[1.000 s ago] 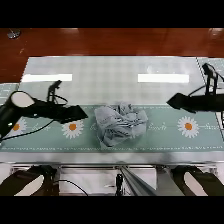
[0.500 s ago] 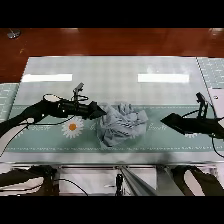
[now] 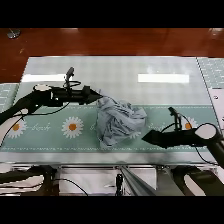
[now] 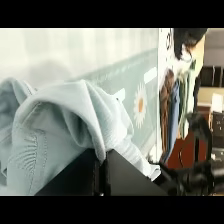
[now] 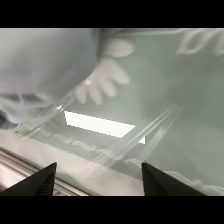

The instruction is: Fold the shirts.

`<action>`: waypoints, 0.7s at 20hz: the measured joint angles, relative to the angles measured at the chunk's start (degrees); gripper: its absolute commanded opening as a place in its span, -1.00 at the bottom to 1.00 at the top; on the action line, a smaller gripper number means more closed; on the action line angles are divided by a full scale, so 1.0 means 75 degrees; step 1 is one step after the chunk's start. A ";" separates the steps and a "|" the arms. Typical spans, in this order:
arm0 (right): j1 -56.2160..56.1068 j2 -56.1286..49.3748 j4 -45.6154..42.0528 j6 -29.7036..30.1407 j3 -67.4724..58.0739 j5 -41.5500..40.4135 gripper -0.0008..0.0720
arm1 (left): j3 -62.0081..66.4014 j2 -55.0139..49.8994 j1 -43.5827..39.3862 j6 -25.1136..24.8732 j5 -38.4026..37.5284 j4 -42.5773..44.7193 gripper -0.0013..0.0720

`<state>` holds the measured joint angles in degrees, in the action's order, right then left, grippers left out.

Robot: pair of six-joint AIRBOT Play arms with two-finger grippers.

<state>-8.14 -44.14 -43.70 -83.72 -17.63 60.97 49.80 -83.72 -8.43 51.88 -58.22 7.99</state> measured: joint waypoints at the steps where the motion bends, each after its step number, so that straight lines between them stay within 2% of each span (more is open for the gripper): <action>1: -0.0530 -0.0076 0.0216 -0.0163 0.0015 -0.0358 0.71 | 0.0032 -0.0003 0.0061 0.0006 0.0061 -0.0012 -0.91; 6: -0.2669 -0.1274 0.1215 -0.0586 -0.0411 -0.2264 0.71 | 0.0105 -0.0003 0.0189 0.0055 0.0163 -0.0035 -0.91; 10: -0.3579 -0.2655 0.1565 -0.0670 -0.1247 -0.3319 0.71 | 0.0117 -0.0003 0.0216 0.0055 0.0064 -0.0035 -0.91; 11: -0.3672 -0.2955 0.1609 -0.0679 -0.1448 -0.3456 0.62 | 0.0117 -0.0003 0.0216 0.0055 0.0050 -0.0035 -0.91; 12: -0.3748 -0.3244 0.1658 -0.0679 -0.1652 -0.3547 0.28 | 0.0117 -0.0003 0.0216 0.0055 0.0038 -0.0035 -0.91; 13: -0.3806 -0.3471 0.1684 -0.0670 -0.1821 -0.3596 -0.14 | 0.0117 -0.0003 0.0216 0.0055 0.0035 -0.0035 -0.91; 14: -0.3841 -0.3669 0.1690 -0.0629 -0.1979 -0.3622 -0.66 | 0.0117 -0.0003 0.0216 0.0055 0.0026 -0.0035 -0.91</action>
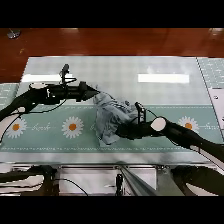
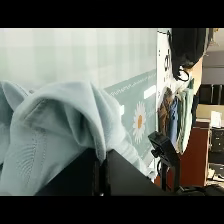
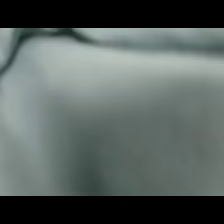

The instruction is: Fold the shirts.

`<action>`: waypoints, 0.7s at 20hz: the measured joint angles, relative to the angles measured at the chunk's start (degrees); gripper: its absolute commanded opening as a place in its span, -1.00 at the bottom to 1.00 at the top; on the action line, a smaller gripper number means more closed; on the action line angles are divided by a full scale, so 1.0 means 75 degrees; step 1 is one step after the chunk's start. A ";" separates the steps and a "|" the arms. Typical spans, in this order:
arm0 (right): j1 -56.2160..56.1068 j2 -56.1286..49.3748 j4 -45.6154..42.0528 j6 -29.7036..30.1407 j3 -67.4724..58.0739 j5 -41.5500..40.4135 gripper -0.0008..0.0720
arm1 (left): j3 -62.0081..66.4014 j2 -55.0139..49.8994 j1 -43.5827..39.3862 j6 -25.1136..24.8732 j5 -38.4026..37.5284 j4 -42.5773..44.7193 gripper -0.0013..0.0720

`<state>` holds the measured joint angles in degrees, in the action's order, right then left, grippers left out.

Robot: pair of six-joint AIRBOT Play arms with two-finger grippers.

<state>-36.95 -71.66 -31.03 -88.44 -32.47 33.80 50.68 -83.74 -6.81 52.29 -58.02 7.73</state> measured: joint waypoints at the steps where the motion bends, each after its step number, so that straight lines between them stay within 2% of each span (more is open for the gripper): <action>1: -0.0026 -0.0140 0.0041 0.0079 -0.0140 -0.0038 -0.88 | 0.0000 0.0000 0.0003 0.0000 -0.0009 0.0000 -0.91; 4: 0.0012 -0.0189 0.0026 0.0621 -0.0688 0.0245 -0.88 | 0.0055 0.0111 0.0064 0.0003 -0.0070 0.0012 -0.91; 7: 0.0565 0.0449 -0.0522 0.0997 -0.2002 0.0956 -0.89 | 0.0478 0.0621 0.0338 0.0006 -0.0096 0.0009 -0.91; 10: 0.1614 0.0935 -0.1495 0.0883 -0.4398 0.1912 -0.89 | 0.1393 0.1361 0.0647 0.0219 0.0230 -0.0009 -0.91; 14: 0.2833 0.1166 -0.2372 0.0746 -0.8256 0.4030 -0.89 | 0.2973 0.2474 0.1026 0.0431 0.0755 -0.0012 -0.91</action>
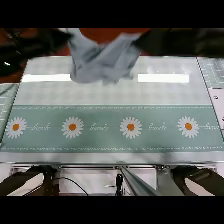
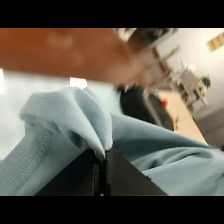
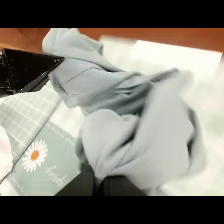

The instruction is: Fold the shirts.

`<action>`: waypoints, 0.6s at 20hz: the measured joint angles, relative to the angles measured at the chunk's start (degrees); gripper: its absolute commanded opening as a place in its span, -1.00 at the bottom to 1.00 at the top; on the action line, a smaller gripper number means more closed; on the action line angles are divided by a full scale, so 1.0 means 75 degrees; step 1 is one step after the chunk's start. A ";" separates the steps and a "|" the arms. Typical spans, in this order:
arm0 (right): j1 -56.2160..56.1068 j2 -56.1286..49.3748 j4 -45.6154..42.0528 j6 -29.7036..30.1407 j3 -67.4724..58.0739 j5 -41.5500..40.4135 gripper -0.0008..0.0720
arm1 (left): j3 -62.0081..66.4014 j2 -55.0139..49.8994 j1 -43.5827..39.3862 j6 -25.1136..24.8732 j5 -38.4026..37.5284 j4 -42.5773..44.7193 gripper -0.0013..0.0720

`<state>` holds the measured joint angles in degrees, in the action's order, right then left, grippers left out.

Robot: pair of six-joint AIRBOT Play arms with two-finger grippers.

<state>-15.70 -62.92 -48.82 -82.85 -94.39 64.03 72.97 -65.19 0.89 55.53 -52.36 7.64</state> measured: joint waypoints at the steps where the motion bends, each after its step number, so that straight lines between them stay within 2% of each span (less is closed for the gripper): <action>1: 0.0187 0.0035 -0.0195 -0.0017 -0.0906 0.0644 -0.89 | 0.0338 0.0294 0.0108 0.0061 0.0064 0.0067 -0.91; 3: 0.0408 0.0172 -0.0624 -0.0044 -0.2244 0.1865 -0.88 | 0.0915 0.1017 0.0347 0.0230 0.0160 0.0425 -0.91; 5: 0.0530 0.0484 -0.1067 -0.0082 -0.2876 0.2891 -0.88 | 0.1244 0.1868 0.0621 0.0609 0.0131 0.1288 -0.91; 9: 0.0624 0.1381 -0.2037 -0.0251 -0.2903 0.4272 -0.88 | 0.1504 0.3716 0.1137 0.1682 -0.0446 0.3812 -0.91; 12: 0.0644 0.1985 -0.2532 -0.0495 -0.2445 0.4846 -0.88 | 0.1539 0.4948 0.1367 0.2407 -0.1227 0.5514 -0.91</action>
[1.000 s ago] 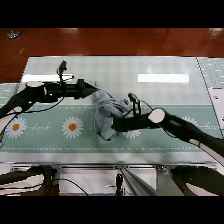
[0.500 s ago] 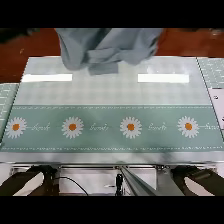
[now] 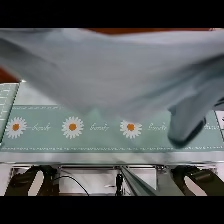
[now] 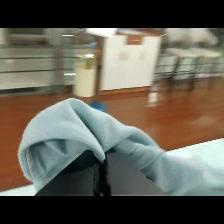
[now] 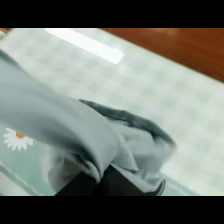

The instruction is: Fold the shirts.

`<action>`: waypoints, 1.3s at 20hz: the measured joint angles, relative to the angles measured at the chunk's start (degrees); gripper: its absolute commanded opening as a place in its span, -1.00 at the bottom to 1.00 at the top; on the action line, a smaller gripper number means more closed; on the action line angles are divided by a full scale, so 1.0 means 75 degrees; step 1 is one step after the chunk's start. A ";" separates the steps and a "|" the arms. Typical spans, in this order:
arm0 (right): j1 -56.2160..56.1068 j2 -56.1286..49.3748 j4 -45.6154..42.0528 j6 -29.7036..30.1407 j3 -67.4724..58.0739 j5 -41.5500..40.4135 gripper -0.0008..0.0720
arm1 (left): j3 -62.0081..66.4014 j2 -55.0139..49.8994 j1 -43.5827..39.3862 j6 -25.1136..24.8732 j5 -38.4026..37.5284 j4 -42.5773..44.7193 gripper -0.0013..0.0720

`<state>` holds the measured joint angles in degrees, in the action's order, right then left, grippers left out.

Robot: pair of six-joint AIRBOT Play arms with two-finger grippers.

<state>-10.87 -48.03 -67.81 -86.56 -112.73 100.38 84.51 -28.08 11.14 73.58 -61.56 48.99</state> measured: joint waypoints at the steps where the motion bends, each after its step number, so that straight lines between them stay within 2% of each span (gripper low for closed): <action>1: 0.0003 0.0184 -0.0064 -0.0076 0.0259 0.0134 -0.88 | -0.0038 0.0277 0.0041 0.0195 -0.0184 0.0326 -0.91; 6: 0.0009 0.0731 -0.0146 -0.0268 0.2658 0.0251 -0.88 | -0.1116 0.0851 0.0122 0.0752 -0.1128 0.1017 -0.91; 10: 0.0009 0.0635 -0.0233 -0.0076 0.5091 -0.1052 -0.88 | -0.3316 0.0420 0.0058 0.0460 -0.1093 0.0423 -0.91; 14: 0.0017 -0.0548 -0.0361 0.0006 0.6274 -0.2926 -0.88 | -0.5001 -0.1148 -0.0530 -0.0187 0.0251 -0.0026 -0.91; 19: 0.0239 -0.2926 -0.0542 -0.0160 0.5826 -0.4607 -0.88 | -0.4899 -0.3722 -0.1489 -0.0583 0.1856 -0.0271 -0.86; 20: 0.0341 -0.3334 -0.0434 -0.0210 0.5613 -0.4771 -0.53 | -0.4730 -0.4185 -0.1664 -0.0624 0.1955 -0.0335 -0.30; 21: 0.0463 -0.3736 -0.0256 -0.0259 0.5380 -0.4934 0.41 | -0.4558 -0.4549 -0.1801 -0.0647 0.2055 -0.0428 0.85; 22: 0.0583 -0.4057 -0.0082 -0.0265 0.5170 -0.5001 0.74 | -0.4368 -0.4899 -0.1923 -0.0647 0.2055 -0.0495 0.96; 24: 0.0901 -0.4505 0.0274 -0.0277 0.4741 -0.5018 0.74 | -0.3975 -0.5359 -0.1985 -0.0609 0.1906 -0.0536 0.96; 26: 0.1387 -0.4701 0.0385 -0.0213 0.4331 -0.4648 0.72 | -0.3552 -0.5595 -0.1722 -0.0297 0.1256 -0.0239 0.95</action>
<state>-0.47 -83.29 -64.93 -88.16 -80.25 65.52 57.87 -70.04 -1.78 71.35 -52.14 47.20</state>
